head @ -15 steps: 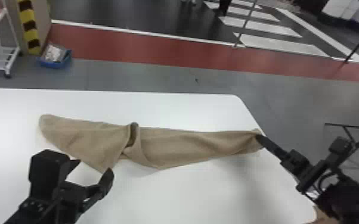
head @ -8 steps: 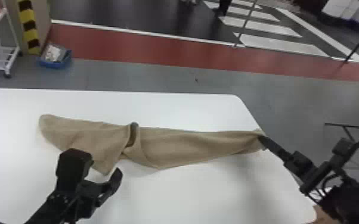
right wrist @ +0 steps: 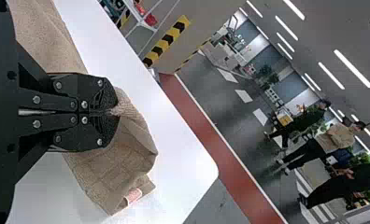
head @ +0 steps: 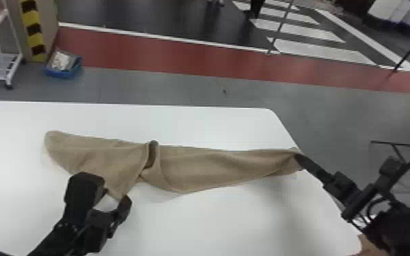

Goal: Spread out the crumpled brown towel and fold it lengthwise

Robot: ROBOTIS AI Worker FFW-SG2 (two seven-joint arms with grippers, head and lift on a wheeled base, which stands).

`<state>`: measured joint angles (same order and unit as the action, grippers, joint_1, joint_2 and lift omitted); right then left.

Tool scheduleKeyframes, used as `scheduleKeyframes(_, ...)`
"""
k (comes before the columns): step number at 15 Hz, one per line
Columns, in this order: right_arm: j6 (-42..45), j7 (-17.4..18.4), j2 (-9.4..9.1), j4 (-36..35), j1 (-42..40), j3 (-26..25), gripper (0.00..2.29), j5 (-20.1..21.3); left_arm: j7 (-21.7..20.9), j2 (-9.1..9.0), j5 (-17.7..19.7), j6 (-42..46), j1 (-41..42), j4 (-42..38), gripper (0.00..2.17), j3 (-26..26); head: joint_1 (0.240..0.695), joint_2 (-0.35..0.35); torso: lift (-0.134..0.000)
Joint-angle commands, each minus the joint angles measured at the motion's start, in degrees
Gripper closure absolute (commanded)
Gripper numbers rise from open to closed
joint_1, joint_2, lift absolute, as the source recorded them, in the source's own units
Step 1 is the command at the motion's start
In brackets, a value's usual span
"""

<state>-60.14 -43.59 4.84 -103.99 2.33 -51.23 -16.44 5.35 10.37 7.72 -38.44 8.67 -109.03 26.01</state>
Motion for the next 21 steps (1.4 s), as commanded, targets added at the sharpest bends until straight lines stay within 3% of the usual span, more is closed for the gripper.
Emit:
scheduleKeyframes(1,0.06,-0.01,0.17,0.02,0.04,-0.27,1.45,-0.26,0.01,0.0,-0.42,-0.37,0.03,-0.04,0.8,0.19,0.695,-0.35,-0.125)
scheduleKeyframes(3,-0.11,-0.01,0.43,0.02,0.04,-0.54,1.45,-0.7,0.62,0.0,-0.42,-0.55,0.03,-0.66,1.46,0.01,0.695,-0.35,-0.125)
scheduleKeyframes(4,-0.11,-0.09,0.52,0.02,0.04,-0.54,1.45,-0.79,1.15,0.27,-0.42,-0.55,0.38,-2.06,1.57,-0.25,0.695,-0.35,-0.125)
scheduleKeyframes(6,-0.11,-0.18,1.13,0.02,0.04,-0.54,1.45,-1.14,1.06,0.88,-0.16,-2.48,2.49,-7.34,1.57,-2.36,0.695,-0.35,-0.125)
scheduleKeyframes(8,-0.29,-0.09,2.19,0.02,0.48,-0.45,1.45,-0.88,0.18,1.32,0.19,-10.04,4.25,-14.45,1.57,-5.7,0.695,-0.35,-0.125)
scheduleKeyframes(12,-2.4,-0.44,5.7,-1.3,1.45,-0.98,1.45,-0.97,-0.34,3.6,1.51,-16.89,9.35,-28.96,1.57,-13.17,0.695,-0.35,-0.125)
scheduleKeyframes(14,-3.63,-0.44,8.52,-2.62,2.42,-2.91,1.45,-1.23,-0.69,4.31,2.92,-22.34,11.81,-35.81,1.57,-18.54,0.695,-0.35,-0.125)
scheduleKeyframes(17,-8.2,-2.11,13.44,-2.8,3.12,-3.7,1.45,-1.49,-0.96,5.36,9.42,-24.98,13.74,-40.56,1.57,-28.64,0.695,-0.35,-0.125)
scheduleKeyframes(19,-8.02,-3.08,13.35,-2.88,2.33,-0.19,1.45,-0.61,-1.13,5.27,10.91,-25.33,11.2,-40.03,1.57,-30.49,0.695,-0.35,-0.125)
scheduleKeyframes(21,-6.62,-2.91,11.24,-2.88,4.7,4.21,1.45,2.37,-1.13,4.57,12.14,-27.09,4.52,-33.97,1.57,-30.4,0.695,-0.35,-0.125)
